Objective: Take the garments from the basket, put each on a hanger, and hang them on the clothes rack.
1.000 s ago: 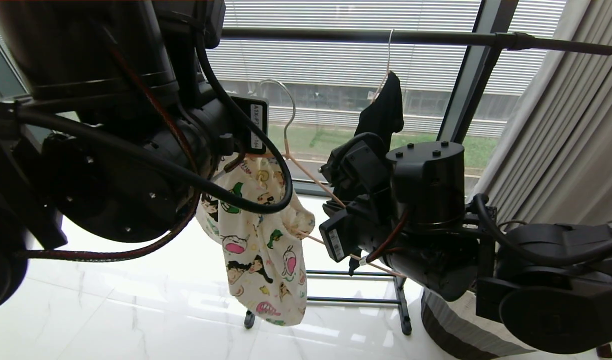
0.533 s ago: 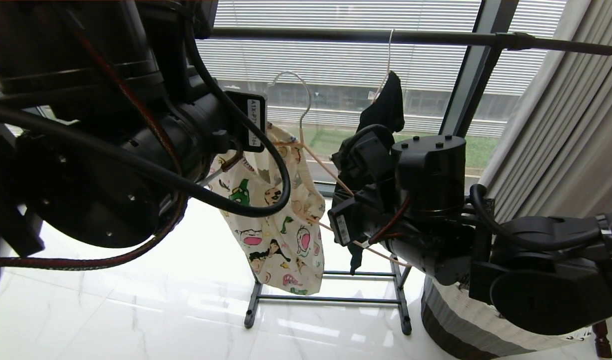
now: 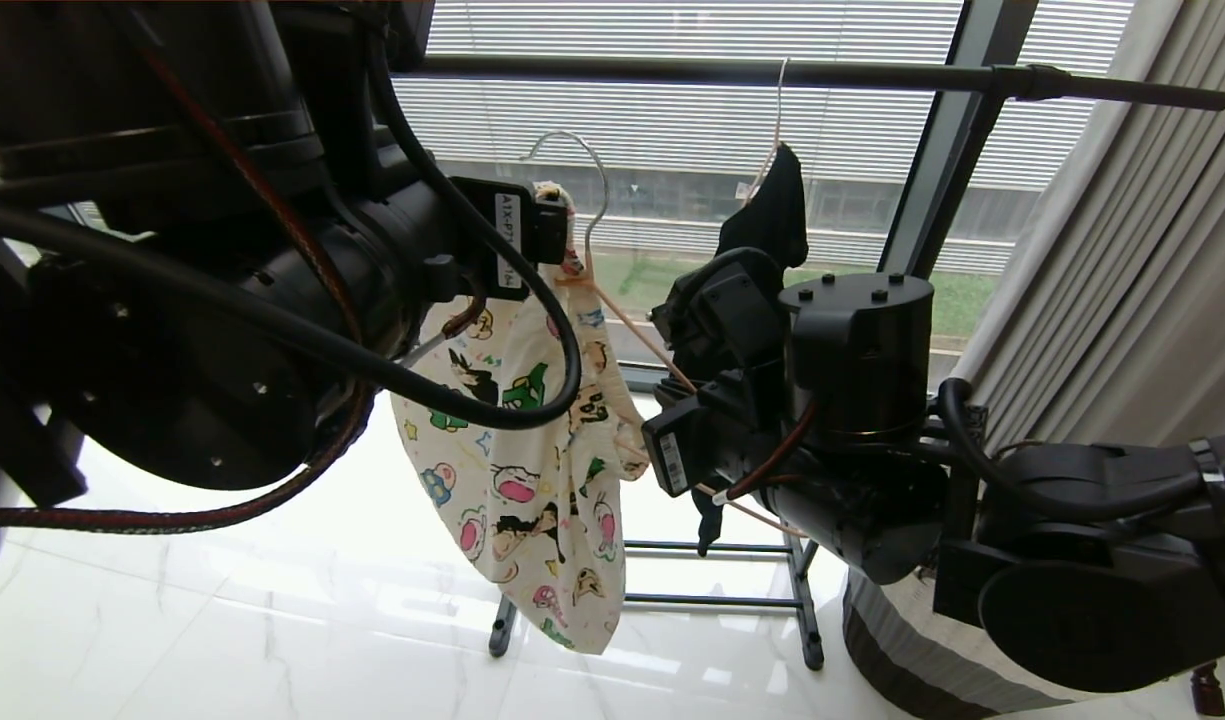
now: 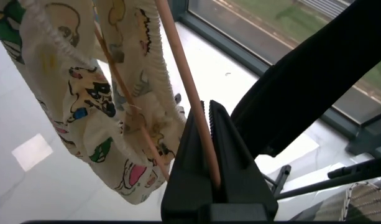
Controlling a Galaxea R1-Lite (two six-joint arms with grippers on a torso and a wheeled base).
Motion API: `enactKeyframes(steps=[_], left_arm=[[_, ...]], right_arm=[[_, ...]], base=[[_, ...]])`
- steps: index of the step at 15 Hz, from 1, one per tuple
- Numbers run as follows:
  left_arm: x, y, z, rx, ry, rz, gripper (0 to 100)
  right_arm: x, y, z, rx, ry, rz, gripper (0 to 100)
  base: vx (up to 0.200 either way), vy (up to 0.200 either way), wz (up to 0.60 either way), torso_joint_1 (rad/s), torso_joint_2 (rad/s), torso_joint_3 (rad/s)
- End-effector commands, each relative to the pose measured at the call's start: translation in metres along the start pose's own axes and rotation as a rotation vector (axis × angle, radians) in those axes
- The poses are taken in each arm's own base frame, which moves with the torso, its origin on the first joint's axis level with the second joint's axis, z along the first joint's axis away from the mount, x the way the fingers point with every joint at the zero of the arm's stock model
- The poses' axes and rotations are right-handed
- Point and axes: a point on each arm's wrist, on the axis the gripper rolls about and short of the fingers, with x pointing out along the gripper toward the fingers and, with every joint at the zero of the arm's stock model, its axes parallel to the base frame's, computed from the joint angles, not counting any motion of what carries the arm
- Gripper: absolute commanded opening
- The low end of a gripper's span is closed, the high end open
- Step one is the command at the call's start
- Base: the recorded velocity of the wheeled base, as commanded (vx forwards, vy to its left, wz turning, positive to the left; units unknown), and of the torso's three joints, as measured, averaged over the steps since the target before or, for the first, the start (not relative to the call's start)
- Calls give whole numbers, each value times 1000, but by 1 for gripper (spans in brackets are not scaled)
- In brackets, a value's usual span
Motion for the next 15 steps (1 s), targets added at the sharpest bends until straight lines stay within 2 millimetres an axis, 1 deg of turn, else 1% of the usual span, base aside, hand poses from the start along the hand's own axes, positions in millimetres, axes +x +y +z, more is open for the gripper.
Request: enactKeyframes(steps=[1,3,4,5,6,7,8,10,12,13,14,15], left_arm=[[-3,4,4,-4,-12,1,100],[-15,18,12,47,-33,-10,100],[-19,24,13,77,-31,-54,100],[-27,34,14,117,-20,-152,100],[-31,41,14,144,-5,-211,100],[-39,54,15,193,36,-362,100],[-39,57,16,200,45,-396,100],[-20,55,22,207,46,-375,100],[-13,61,23,226,41,-358,100],[-15,65,19,226,45,-375,100],[-22,72,11,233,47,-427,100],[-29,79,-2,260,55,-493,100]], right_arm=[[0,-1,0,1,-1,-19,0],[0,-4,0,3,-2,-41,0],[0,-5,1,3,-3,-44,0],[0,-6,0,3,-2,-45,0],[0,-6,0,3,-2,-45,0],[-1,-6,1,4,-5,-44,0],[-1,-6,2,4,-6,-44,0],[-1,-5,2,4,-6,-42,0],[-5,-7,3,5,-9,-44,0],[-10,-9,1,-2,-2,-42,0],[-16,-11,-4,-12,14,-41,0],[-24,-14,-7,-19,24,-38,0]], base=[[0,0,0,0,0,0],[0,0,0,0,0,0],[0,0,0,0,0,0],[0,0,0,0,0,0],[0,0,0,0,0,0],[0,0,0,0,0,0],[0,0,0,0,0,0],[0,0,0,0,0,0],[0,0,0,0,0,0],[0,0,0,0,0,0],[0,0,0,0,0,0],[0,0,0,0,0,0]])
